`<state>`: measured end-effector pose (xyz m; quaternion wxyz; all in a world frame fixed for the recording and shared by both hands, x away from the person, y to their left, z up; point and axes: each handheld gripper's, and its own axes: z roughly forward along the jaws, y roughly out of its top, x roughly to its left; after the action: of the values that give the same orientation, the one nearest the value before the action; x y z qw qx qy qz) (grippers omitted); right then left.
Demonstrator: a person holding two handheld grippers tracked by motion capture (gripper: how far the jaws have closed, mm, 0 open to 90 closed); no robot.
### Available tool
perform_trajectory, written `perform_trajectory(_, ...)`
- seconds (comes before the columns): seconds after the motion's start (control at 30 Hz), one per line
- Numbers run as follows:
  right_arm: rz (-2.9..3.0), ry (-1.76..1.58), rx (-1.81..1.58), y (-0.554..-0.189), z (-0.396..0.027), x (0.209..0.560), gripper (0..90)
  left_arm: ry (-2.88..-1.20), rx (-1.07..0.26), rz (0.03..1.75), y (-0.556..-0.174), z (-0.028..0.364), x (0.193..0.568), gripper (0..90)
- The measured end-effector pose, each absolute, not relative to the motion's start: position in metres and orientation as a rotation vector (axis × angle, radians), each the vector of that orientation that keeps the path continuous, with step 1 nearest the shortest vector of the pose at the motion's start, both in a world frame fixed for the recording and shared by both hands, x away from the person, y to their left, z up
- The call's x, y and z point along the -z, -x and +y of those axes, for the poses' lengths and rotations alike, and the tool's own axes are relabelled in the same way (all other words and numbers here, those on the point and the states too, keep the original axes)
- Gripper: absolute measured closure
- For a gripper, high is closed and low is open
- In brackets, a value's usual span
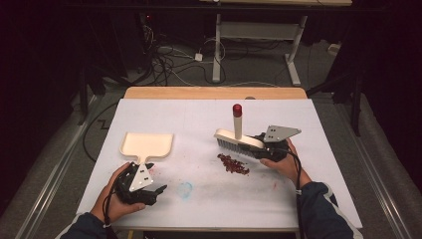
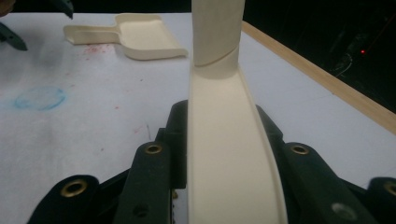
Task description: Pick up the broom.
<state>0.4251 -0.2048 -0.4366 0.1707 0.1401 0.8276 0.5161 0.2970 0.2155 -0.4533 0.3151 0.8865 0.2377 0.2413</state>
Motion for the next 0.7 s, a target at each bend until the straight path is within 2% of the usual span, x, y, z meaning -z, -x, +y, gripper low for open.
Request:
perform_trajectory(0.33,2.323,-0.446,-1.466,-0.417,-0.207,0.428,68.1,-2.327,-0.643,0.622,-0.296,0.217,0.452,20.0)
perform_trajectory(0.7,2.281,-0.558,-1.442,-0.385,-0.224,0.402,68.1,-2.322,-0.646,0.612,-0.293,0.216,0.45,20.0)
